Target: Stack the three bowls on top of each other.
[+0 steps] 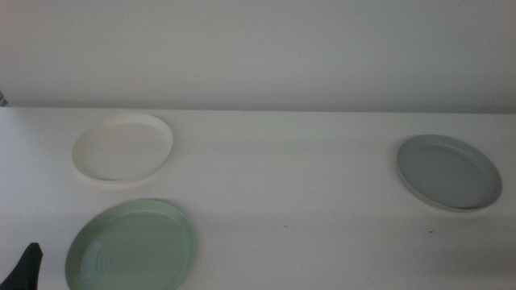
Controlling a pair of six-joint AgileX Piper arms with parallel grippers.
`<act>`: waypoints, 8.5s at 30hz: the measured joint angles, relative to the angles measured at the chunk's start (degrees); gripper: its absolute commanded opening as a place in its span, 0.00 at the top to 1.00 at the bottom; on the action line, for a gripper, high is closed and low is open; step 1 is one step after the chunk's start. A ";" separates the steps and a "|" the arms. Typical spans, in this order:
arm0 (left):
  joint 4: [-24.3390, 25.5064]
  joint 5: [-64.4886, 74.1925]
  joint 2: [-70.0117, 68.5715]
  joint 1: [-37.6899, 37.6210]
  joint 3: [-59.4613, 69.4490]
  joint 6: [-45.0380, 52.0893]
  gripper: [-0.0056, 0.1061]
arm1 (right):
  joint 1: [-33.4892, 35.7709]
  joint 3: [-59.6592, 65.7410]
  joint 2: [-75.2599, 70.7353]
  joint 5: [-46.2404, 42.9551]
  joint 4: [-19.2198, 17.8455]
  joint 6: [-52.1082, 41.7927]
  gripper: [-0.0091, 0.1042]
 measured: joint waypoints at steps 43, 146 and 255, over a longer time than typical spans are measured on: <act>-7.01 35.25 98.22 1.19 -54.39 15.15 0.16 | 0.00 0.00 0.00 0.00 0.00 0.00 0.10; -8.22 45.86 121.40 3.83 -107.89 12.45 0.11 | 0.00 0.00 0.00 -0.32 0.00 0.00 0.10; -41.36 44.45 72.84 -15.30 -68.27 29.69 0.11 | 0.00 0.00 0.00 -0.32 0.00 0.00 0.10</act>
